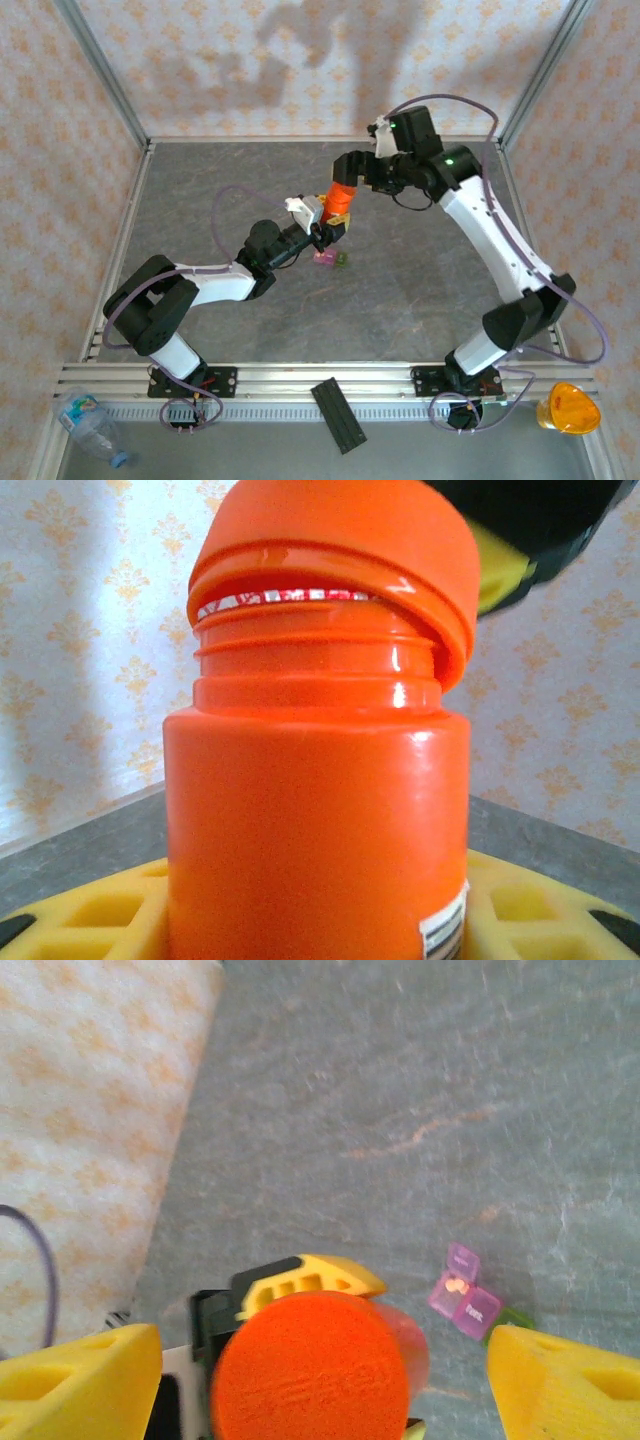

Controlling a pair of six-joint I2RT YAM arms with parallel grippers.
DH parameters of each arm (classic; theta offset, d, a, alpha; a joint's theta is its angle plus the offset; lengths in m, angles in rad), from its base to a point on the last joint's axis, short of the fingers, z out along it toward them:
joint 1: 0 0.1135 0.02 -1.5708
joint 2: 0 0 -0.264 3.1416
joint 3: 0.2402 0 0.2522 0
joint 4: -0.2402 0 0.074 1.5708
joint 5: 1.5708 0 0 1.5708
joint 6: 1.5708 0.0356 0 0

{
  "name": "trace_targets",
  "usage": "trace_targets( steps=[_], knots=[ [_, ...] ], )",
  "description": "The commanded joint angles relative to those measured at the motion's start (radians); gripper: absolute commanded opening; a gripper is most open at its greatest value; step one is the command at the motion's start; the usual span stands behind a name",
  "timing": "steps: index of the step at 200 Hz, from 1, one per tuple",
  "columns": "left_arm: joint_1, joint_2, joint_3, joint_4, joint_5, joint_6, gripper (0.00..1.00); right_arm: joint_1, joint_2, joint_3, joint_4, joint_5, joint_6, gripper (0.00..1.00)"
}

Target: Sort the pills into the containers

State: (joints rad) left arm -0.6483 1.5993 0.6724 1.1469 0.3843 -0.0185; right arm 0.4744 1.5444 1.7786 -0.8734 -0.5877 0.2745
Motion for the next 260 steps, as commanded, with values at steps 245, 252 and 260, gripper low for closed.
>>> trace_targets(
  steps=[245,252,260],
  knots=[
    [0.030,0.022,0.085,0.095,0.249,-0.186,0.00,0.054,0.008,0.041,-0.118,0.046,-0.222,0.36],
    [0.030,0.022,0.085,0.096,0.248,-0.186,0.00,0.054,0.005,0.042,-0.119,0.050,-0.223,0.36],
    [0.031,0.021,0.083,0.097,0.244,-0.186,0.00,0.054,0.001,0.042,-0.121,0.055,-0.223,0.36]
  ],
)
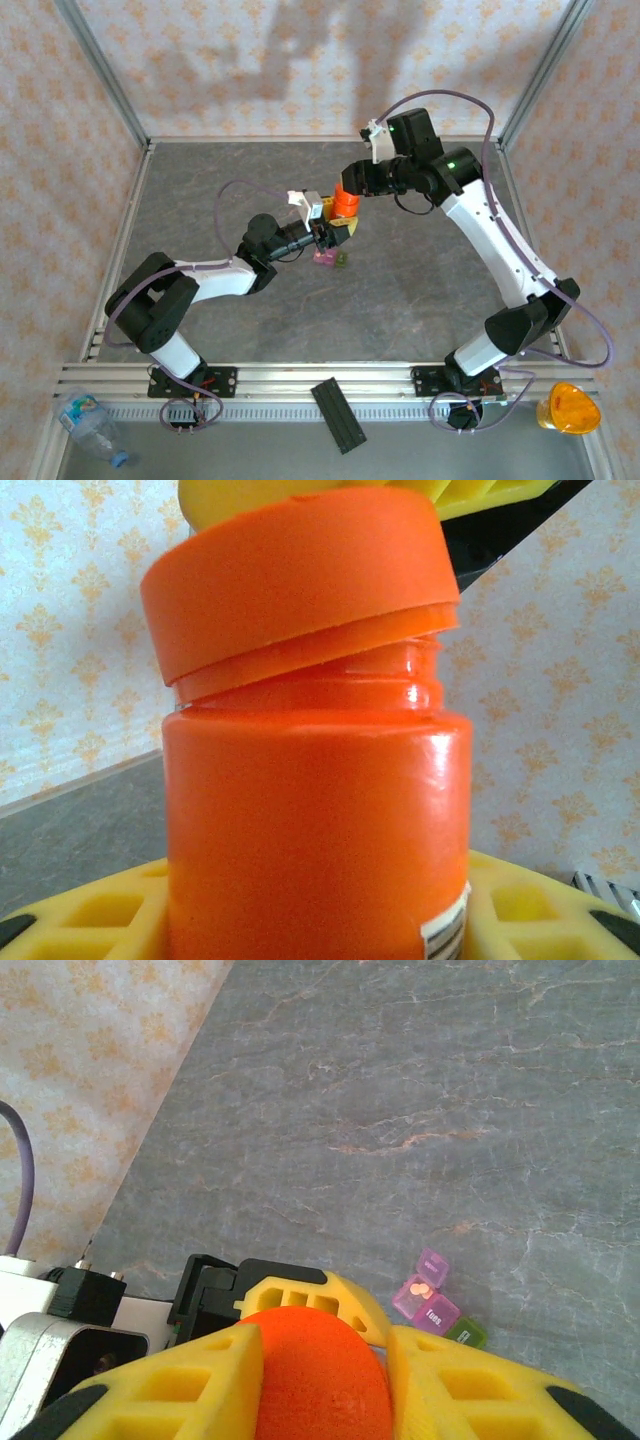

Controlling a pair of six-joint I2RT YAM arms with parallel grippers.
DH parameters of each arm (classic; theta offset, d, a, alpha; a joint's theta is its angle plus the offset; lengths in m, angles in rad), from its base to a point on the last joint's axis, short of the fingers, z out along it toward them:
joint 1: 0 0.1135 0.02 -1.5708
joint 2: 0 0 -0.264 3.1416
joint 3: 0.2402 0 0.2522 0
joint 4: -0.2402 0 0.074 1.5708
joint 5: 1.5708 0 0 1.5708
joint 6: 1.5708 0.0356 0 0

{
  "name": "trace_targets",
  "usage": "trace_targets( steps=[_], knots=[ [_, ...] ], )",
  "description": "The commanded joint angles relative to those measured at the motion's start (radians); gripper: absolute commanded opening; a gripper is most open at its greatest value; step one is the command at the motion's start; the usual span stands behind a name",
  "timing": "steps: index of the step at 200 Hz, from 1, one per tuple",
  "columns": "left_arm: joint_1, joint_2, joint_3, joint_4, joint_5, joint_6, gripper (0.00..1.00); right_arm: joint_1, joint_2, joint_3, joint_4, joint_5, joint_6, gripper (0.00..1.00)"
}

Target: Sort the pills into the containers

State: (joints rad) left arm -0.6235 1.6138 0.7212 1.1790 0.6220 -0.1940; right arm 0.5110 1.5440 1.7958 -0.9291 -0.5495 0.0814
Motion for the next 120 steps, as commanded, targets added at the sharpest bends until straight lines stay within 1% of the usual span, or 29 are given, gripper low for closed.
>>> trace_targets(
  steps=[1,43,120],
  knots=[
    [0.007,0.006,0.035,0.065,0.006,-0.009,0.00,0.017,0.001,0.025,-0.065,0.017,-0.030,0.36],
    [0.006,0.009,0.038,0.059,0.003,-0.007,0.00,0.015,-0.042,0.010,-0.044,0.042,-0.004,0.37],
    [0.006,0.017,0.037,0.062,-0.006,-0.004,0.00,0.014,-0.078,0.016,-0.027,0.009,0.029,0.37]
  ],
)
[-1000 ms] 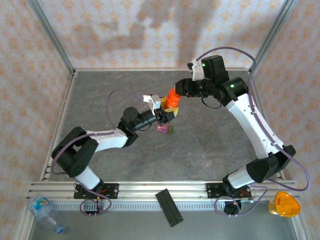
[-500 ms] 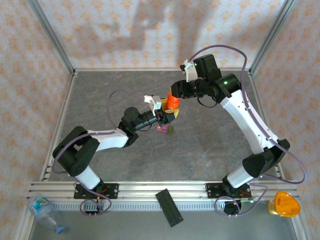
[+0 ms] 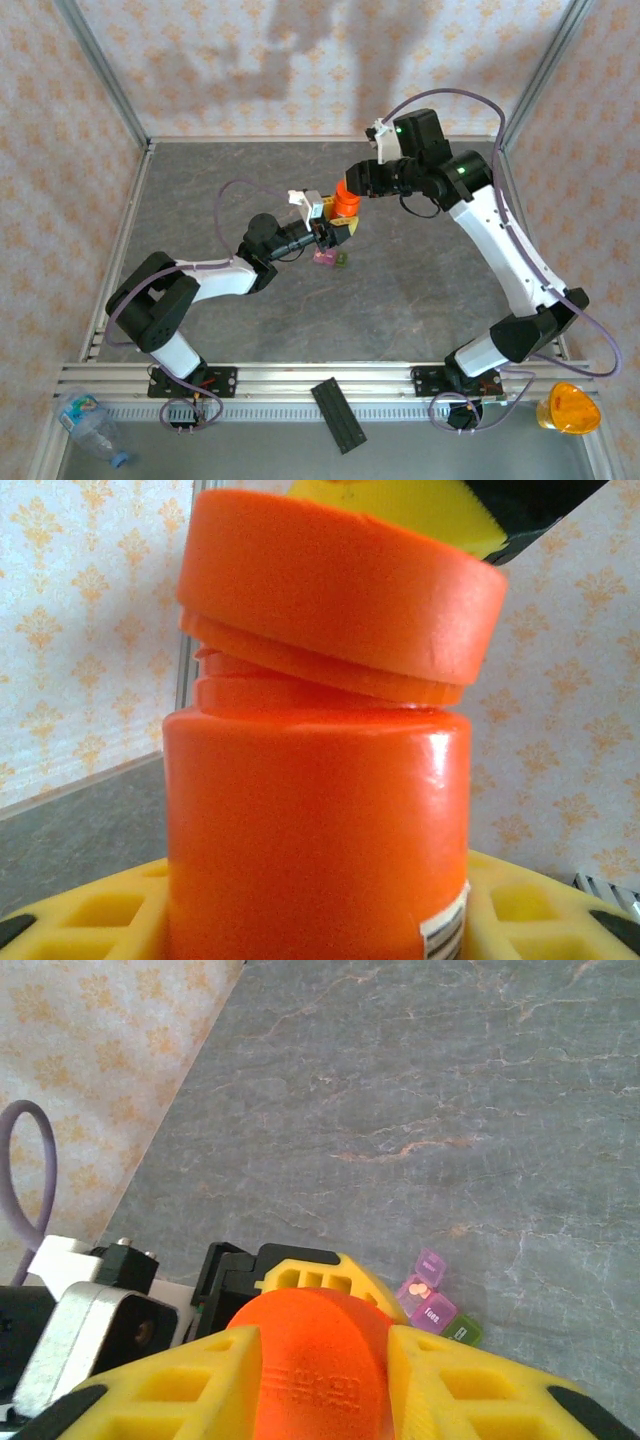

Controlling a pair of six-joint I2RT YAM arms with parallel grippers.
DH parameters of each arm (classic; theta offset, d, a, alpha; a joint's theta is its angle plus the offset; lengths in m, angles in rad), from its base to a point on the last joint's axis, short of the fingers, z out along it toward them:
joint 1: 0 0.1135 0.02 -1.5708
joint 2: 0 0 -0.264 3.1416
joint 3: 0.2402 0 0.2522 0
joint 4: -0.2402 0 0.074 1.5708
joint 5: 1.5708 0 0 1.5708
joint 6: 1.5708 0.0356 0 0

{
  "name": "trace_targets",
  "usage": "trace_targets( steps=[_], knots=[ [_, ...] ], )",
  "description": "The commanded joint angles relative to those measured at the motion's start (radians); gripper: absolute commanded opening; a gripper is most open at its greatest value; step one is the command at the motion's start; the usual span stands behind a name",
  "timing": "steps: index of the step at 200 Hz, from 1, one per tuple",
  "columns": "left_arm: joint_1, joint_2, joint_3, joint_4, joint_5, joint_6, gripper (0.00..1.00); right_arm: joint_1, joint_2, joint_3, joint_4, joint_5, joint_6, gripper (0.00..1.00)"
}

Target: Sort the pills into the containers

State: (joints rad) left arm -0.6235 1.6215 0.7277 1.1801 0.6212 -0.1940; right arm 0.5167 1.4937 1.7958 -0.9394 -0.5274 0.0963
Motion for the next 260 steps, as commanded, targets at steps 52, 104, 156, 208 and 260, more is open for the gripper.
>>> trace_targets(
  steps=[52,104,156,208,260],
  knots=[
    [0.005,0.009,0.031,0.062,-0.001,-0.009,0.00,0.007,-0.018,0.005,-0.008,0.020,0.022,0.37],
    [0.005,0.000,0.032,0.061,-0.003,-0.009,0.00,-0.030,-0.009,-0.050,-0.009,0.069,0.020,0.36],
    [0.005,-0.002,0.036,0.061,-0.001,-0.010,0.00,-0.056,-0.017,-0.059,-0.003,0.056,0.032,0.36],
    [0.005,0.000,0.038,0.059,0.004,-0.009,0.00,-0.059,-0.052,-0.018,0.014,0.020,0.056,0.63],
    [0.014,0.003,0.055,0.054,0.059,-0.057,0.00,-0.059,-0.105,-0.073,0.071,-0.110,-0.032,0.80]
  ],
)
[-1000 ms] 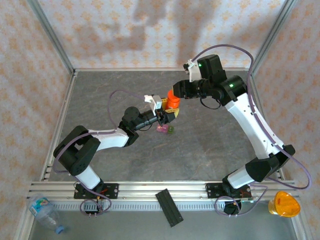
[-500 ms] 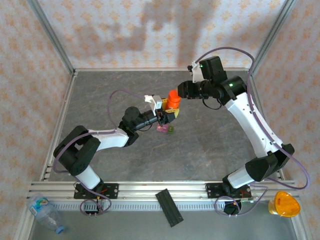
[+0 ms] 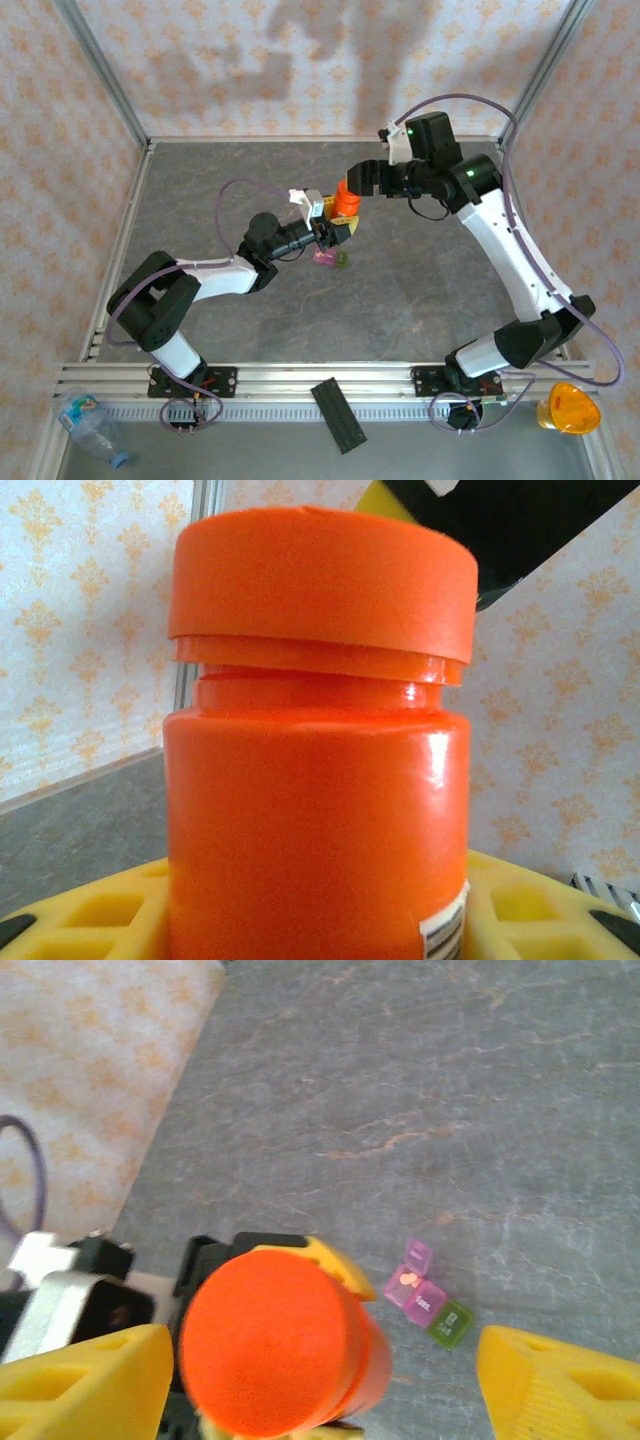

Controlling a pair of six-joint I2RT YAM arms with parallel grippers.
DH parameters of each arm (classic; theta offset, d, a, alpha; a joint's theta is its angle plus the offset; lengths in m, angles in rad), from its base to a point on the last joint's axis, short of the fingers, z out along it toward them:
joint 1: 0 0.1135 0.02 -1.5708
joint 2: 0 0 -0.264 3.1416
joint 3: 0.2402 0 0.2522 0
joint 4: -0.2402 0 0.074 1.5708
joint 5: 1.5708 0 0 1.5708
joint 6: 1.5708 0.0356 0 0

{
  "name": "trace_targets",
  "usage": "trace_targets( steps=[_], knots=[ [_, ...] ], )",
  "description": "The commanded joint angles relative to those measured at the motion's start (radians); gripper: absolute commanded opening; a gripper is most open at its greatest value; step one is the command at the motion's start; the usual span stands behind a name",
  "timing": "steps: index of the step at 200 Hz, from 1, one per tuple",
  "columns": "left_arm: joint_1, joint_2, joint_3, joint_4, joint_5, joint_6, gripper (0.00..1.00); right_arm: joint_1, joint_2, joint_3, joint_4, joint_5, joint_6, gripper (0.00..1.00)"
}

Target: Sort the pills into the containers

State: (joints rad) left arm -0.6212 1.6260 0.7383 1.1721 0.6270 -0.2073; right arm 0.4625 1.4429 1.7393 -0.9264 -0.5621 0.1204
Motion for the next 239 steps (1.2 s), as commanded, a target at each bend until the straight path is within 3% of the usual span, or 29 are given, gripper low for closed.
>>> trace_targets(
  steps=[1,57,151,239],
  knots=[
    [0.013,-0.001,0.046,0.062,0.057,-0.048,0.00,-0.005,-0.054,-0.017,0.059,-0.077,-0.059,0.80],
    [0.023,0.044,0.127,0.080,0.200,-0.222,0.00,-0.005,-0.058,-0.045,0.096,-0.076,-0.116,0.81],
    [0.024,0.050,0.127,0.078,0.221,-0.233,0.00,-0.005,-0.010,-0.024,0.084,-0.063,-0.116,0.78],
    [0.023,0.048,0.127,0.080,0.223,-0.232,0.00,-0.005,0.009,-0.023,0.065,-0.068,-0.114,0.62]
  ],
)
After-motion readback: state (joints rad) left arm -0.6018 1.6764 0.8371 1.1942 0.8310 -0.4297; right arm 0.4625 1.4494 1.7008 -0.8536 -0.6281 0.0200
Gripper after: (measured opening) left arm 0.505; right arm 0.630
